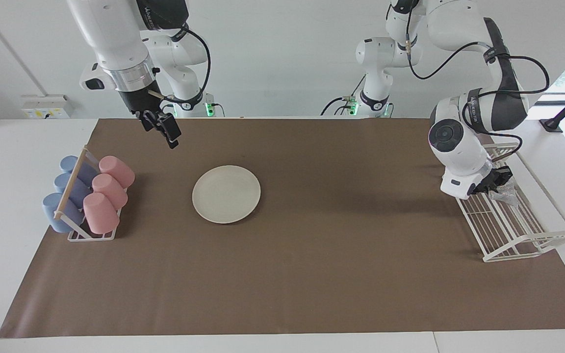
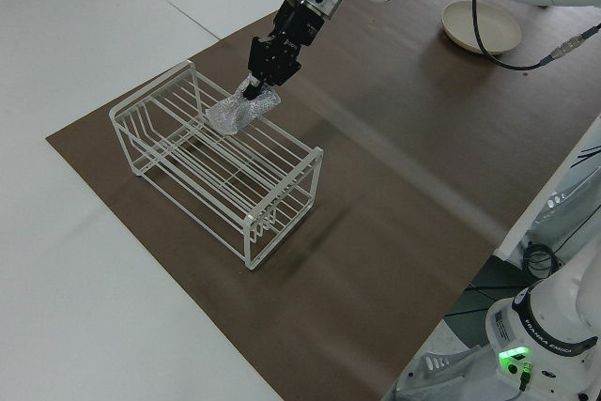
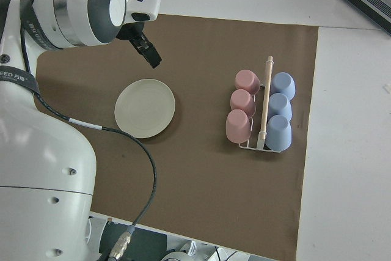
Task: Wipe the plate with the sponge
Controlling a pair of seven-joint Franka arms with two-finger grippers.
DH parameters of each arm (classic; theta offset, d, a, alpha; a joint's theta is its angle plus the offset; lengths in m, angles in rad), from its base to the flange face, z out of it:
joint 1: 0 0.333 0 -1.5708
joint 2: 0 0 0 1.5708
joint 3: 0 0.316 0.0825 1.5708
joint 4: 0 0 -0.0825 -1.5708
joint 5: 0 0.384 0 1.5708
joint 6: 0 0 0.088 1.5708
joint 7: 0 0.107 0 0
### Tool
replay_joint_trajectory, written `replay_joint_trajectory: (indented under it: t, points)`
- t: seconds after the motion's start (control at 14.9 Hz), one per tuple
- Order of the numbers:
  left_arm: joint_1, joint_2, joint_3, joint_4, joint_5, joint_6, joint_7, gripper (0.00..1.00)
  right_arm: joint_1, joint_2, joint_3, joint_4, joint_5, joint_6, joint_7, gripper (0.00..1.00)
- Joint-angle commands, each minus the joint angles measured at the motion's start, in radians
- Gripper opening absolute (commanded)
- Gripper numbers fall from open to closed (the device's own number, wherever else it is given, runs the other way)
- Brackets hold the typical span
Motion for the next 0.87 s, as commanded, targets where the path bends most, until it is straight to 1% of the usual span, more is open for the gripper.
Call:
replay_joint_trajectory:
  t: [0.0,0.27,0.47,0.6,0.8]
  points:
    - [-0.013,-0.009,0.003,0.028,0.021,-0.041,-0.015,0.00,-0.007,-0.009,0.015,-0.004,0.049,0.010,0.100,1.00]
    - [-0.026,-0.003,-0.003,0.138,-0.008,-0.136,-0.005,0.00,-0.008,-0.010,0.016,0.001,0.089,-0.006,0.218,1.00]
    - [-0.045,0.002,-0.003,0.249,-0.144,-0.236,-0.004,0.00,-0.007,-0.024,0.016,0.003,0.130,-0.046,0.355,1.00]
    - [-0.066,0.006,-0.005,0.305,-0.236,-0.302,-0.003,0.00,-0.007,-0.030,0.047,0.004,0.131,-0.059,0.467,1.00]
    - [-0.062,-0.004,-0.003,0.401,-0.483,-0.362,-0.003,0.00,0.005,-0.036,0.071,0.001,0.121,-0.059,0.580,1.00]
